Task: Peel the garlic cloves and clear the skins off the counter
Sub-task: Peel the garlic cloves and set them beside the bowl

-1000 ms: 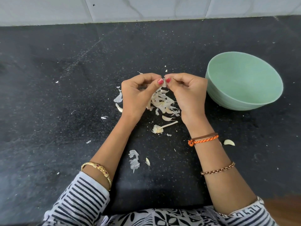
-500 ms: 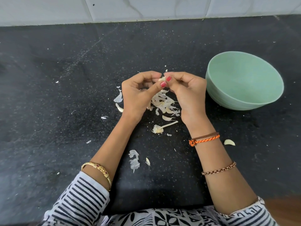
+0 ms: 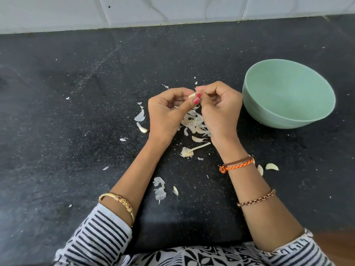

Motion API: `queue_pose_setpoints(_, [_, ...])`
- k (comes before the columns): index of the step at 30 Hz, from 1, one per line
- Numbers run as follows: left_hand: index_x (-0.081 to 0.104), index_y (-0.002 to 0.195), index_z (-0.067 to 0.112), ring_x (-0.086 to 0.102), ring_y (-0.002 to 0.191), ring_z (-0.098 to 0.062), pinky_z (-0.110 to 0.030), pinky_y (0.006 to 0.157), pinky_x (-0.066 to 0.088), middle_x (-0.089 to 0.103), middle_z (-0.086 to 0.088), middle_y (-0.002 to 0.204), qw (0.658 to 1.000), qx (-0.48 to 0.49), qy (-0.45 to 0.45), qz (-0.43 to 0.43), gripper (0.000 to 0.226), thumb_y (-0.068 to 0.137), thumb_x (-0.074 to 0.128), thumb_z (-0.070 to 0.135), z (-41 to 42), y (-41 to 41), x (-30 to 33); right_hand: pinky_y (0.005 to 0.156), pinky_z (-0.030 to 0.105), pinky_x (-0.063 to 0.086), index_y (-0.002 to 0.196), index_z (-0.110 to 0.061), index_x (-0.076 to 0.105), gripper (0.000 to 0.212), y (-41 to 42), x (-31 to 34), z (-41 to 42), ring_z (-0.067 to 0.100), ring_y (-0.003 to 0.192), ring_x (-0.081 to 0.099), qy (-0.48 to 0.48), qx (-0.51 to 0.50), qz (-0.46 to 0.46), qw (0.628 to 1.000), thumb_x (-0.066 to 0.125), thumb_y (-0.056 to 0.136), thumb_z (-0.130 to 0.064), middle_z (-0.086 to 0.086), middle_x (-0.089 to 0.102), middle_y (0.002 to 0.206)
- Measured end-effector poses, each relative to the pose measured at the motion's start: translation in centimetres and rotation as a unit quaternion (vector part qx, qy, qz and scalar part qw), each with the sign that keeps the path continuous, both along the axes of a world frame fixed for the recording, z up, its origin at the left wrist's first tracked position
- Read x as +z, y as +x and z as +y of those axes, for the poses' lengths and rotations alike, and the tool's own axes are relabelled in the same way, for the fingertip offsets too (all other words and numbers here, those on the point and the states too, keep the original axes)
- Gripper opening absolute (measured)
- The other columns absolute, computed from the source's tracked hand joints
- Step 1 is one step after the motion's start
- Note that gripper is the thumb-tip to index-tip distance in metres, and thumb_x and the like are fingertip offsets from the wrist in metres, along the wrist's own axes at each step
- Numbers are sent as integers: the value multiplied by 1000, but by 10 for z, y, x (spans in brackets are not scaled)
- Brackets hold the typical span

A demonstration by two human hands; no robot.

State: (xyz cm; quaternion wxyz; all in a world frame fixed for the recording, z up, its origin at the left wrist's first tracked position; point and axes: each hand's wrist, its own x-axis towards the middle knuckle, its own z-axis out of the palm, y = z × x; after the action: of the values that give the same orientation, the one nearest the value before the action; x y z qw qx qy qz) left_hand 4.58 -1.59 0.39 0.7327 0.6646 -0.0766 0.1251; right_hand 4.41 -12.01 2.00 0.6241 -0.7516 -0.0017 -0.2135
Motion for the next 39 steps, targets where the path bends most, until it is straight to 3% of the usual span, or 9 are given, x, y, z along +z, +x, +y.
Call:
queue_pose_setpoints(8, [71, 54, 19, 49, 52, -1, -12, 50, 37, 65, 8, 58, 984, -18, -134, 119, 37, 80, 61, -5, -2, -1, 7, 72, 19, 53, 71, -8, 64, 23, -2, 10, 2, 4, 70, 60, 142, 62, 102, 983, 57, 84, 10, 1, 63, 75])
queue_pose_setpoints(17, [72, 58, 10, 52, 59, -6, -12, 47, 37, 66, 1, 61, 962, -30, -200, 182, 29, 81, 59, -3, -3, 1, 10, 63, 14, 48, 70, -10, 64, 28, -5, 10, 9, 3, 60, 52, 273, 47, 174, 945, 53, 86, 9, -2, 59, 65])
queue_pose_setpoints(19, [71, 58, 8, 49, 55, -6, -12, 44, 34, 64, 0, 58, 959, -36, -202, 197, 27, 80, 59, -2, -2, 2, 12, 61, 12, 46, 69, -8, 63, 25, -7, 9, 12, -1, 58, 55, 207, 15, 109, 972, 54, 85, 10, -6, 58, 64])
queue_pose_setpoints(21, [70, 56, 8, 45, 53, -5, -12, 42, 32, 61, 0, 57, 956, -44, -192, 216, 21, 75, 62, 3, 0, 3, 14, 61, 9, 41, 69, -6, 60, 21, -7, 5, 14, 0, 62, 54, 16, -37, -26, 999, 54, 80, 11, -9, 56, 66])
queue_pose_setpoints(23, [69, 58, 7, 44, 52, -4, -11, 42, 31, 61, 0, 58, 955, -69, -178, 228, 11, 67, 65, 10, 3, 4, 18, 61, 13, 37, 71, -1, 57, 15, -6, -4, 14, 10, 67, 50, -135, -69, -138, 979, 50, 76, 11, -4, 51, 71])
queue_pose_setpoints(25, [67, 65, 2, 45, 50, -3, -10, 40, 31, 60, -1, 58, 947, -97, -184, 246, 12, 63, 64, 13, 7, 4, 20, 59, 21, 36, 70, 2, 55, 14, -5, -7, 15, 21, 65, 49, -190, -84, -185, 961, 45, 79, 6, 6, 51, 70])
queue_pose_setpoints(27, [65, 69, 0, 44, 47, -2, -9, 38, 31, 57, 1, 55, 936, -117, -194, 270, 11, 72, 60, 8, 10, 5, 22, 56, 26, 35, 68, 3, 55, 19, -5, -6, 18, 26, 62, 49, -206, -88, -212, 951, 42, 82, 0, 12, 52, 67])
queue_pose_setpoints(31, [68, 50, 9, 43, 45, -1, -8, 37, 32, 54, 3, 52, 933, -139, -184, 275, 43, 88, 48, 4, 10, 6, 24, 57, 25, 36, 66, 4, 56, 20, -6, -7, 19, 28, 61, 49, -176, -74, -223, 956, 46, 84, 1, 14, 51, 66])
queue_pose_setpoints(39, [61, 71, 10, 45, 58, -9, -17, 52, 39, 55, 2, 63, 994, -50, -22, 97, 31, 96, 47, 21, -7, -3, 14, 62, 5, 33, 68, 1, 59, 18, -2, -8, 9, -7, 65, 39, -110, -72, -212, 968, 52, 84, -4, 2, 49, 68])
